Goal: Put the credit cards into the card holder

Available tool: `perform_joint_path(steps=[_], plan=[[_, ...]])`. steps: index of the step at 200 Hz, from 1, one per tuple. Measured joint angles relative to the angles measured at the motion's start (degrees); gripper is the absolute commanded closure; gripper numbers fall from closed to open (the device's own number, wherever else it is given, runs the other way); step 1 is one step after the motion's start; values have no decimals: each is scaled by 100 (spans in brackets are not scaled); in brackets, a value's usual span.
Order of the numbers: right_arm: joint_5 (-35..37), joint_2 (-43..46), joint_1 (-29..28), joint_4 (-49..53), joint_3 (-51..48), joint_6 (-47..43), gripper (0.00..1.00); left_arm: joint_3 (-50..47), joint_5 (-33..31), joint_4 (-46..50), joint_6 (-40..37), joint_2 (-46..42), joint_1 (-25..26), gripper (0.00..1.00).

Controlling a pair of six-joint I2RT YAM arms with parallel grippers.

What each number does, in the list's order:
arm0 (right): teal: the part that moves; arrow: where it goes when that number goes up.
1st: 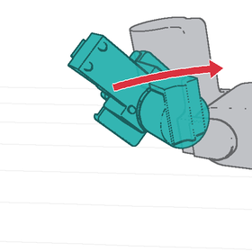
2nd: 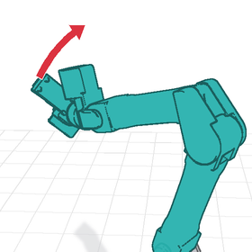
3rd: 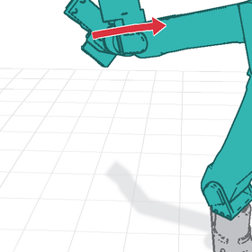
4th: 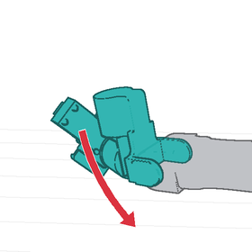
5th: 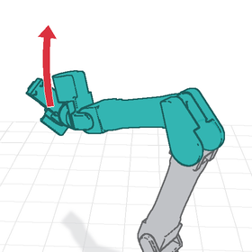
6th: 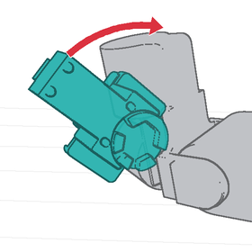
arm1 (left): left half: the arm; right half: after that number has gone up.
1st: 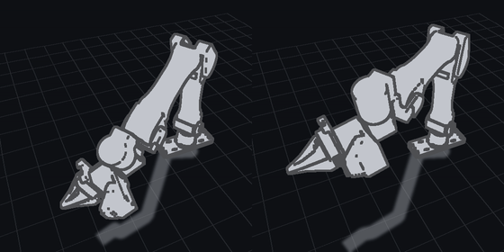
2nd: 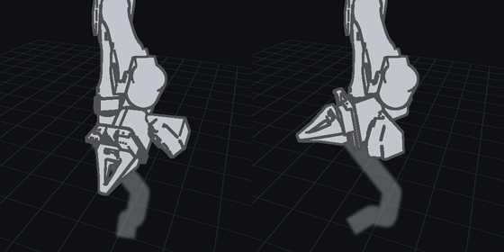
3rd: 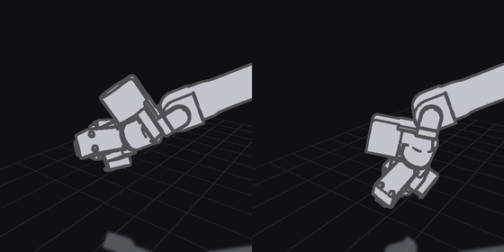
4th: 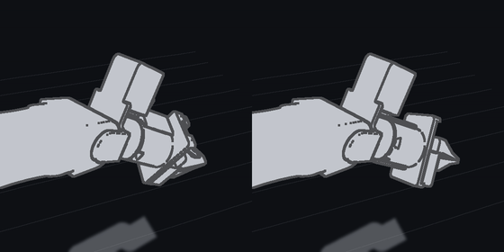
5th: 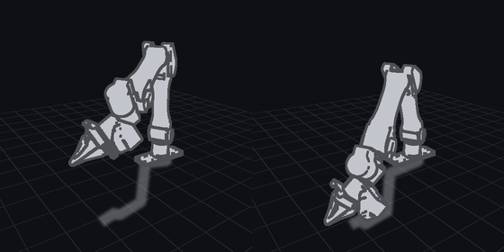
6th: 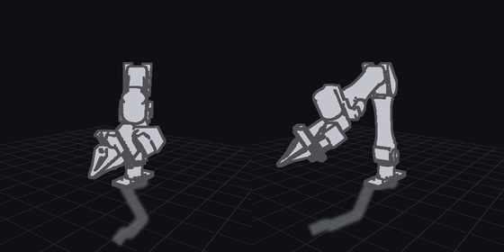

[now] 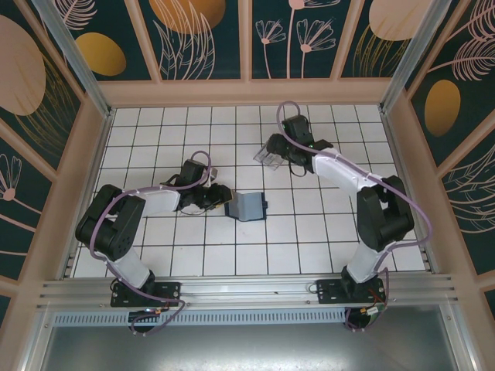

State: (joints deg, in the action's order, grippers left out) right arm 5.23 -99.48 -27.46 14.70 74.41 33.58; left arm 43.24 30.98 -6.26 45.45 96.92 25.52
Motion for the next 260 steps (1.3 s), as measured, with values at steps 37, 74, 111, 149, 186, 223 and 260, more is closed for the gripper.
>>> perform_joint_path(steps=[37,74,111,149,186,223,260], plan=[[-42,-566,48,166,859,463,30,-9,2,-17,0,0,0,67],[-35,-1115,184,575,1314,1082,32,-28,7,-96,11,0,0,69],[-63,-1432,197,756,1440,1547,33,-28,24,-127,26,0,0,70],[-142,-1663,199,828,1665,1705,35,-28,22,-125,26,0,0,70],[-284,-1816,229,863,1749,1803,37,-28,22,-125,26,0,0,72],[-343,-1921,251,870,1847,1801,39,-28,22,-125,26,-2,0,75],[-660,-1956,334,811,1853,1799,38,-31,20,-125,26,-2,0,77]])
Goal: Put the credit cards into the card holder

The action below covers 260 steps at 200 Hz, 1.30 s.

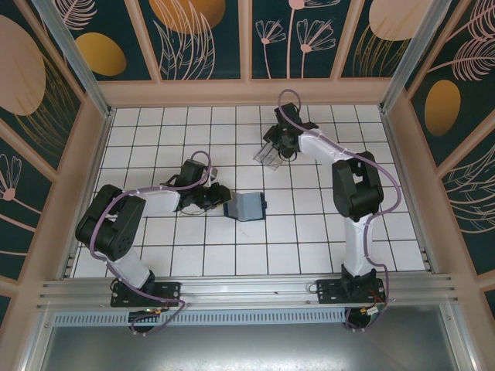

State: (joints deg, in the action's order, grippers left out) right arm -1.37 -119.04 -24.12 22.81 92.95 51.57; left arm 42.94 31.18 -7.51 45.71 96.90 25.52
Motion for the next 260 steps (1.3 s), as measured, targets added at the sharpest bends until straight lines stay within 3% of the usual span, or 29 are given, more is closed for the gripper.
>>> perform_joint_path(steps=[115,218,260], plan=[[-922,-13,179,-841,-396,-306,59,-162,-2,-133,11,-57,0,78],[-1084,452,179,-1368,-949,-369,62,-179,0,-234,44,-59,0,78],[-1071,452,179,-1357,-949,-461,58,-181,0,-236,46,-59,0,78]])
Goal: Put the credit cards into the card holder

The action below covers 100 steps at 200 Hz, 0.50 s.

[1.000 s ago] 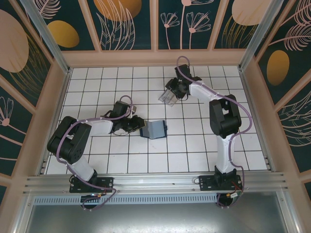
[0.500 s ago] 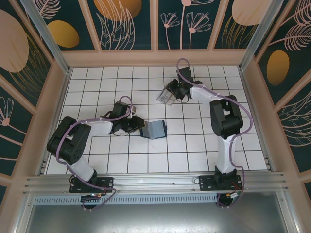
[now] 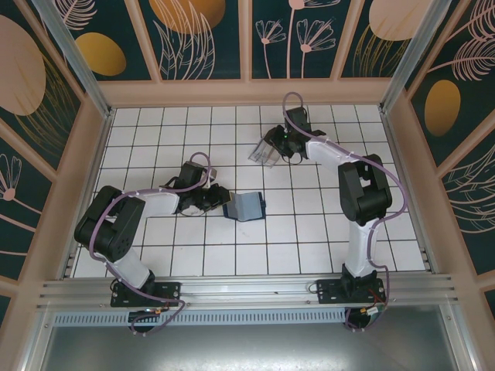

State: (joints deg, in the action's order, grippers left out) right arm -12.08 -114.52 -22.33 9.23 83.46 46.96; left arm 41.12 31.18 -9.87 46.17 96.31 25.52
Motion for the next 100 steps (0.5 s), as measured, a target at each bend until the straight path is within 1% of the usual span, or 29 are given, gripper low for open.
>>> perform_joint_path(steps=[21,45,69,100], plan=[[7,-2,0,31,0,-7,55,0,0,0,-2,0,0,78],[26,-2,0,127,2,13,54,0,2,0,0,0,0,78],[44,-74,0,262,83,83,50,2,0,0,-2,0,0,77],[35,-162,-4,299,227,120,48,2,2,2,-2,0,0,77]])
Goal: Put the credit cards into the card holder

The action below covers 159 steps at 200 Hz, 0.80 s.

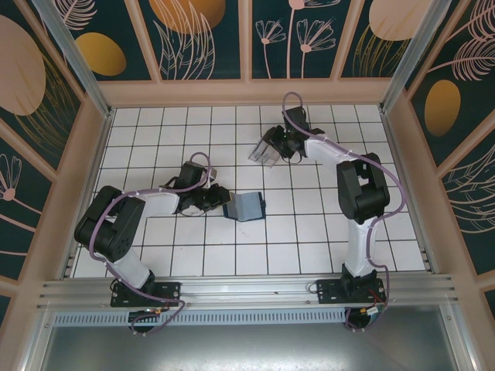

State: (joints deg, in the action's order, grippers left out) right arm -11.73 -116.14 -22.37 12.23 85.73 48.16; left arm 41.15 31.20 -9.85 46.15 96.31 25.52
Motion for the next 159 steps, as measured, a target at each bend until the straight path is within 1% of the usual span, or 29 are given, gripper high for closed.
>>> perform_joint_path(steps=[20,44,81,92,104,113,127,144,149,159], plan=[[-42,-15,0,-33,13,-4,50,0,0,0,0,0,0,77],[-162,-15,0,-166,-11,-24,57,0,0,0,0,0,0,78],[-282,-9,2,-503,-227,-28,65,0,0,2,-2,0,0,77],[-299,-2,4,-560,-271,-33,68,0,0,0,-2,2,0,77],[-319,4,4,-586,-297,-63,74,0,0,2,-2,0,0,78],[-321,9,4,-586,-302,-72,76,0,0,2,-2,0,0,78],[-317,20,4,-586,-304,-98,84,0,0,2,-2,0,0,78],[-315,33,4,-599,-313,-109,86,0,0,2,-2,2,0,78],[-313,37,4,-601,-321,-114,90,0,0,2,-2,0,0,78],[-310,52,4,-601,-348,-103,92,0,0,2,-2,0,0,77]])
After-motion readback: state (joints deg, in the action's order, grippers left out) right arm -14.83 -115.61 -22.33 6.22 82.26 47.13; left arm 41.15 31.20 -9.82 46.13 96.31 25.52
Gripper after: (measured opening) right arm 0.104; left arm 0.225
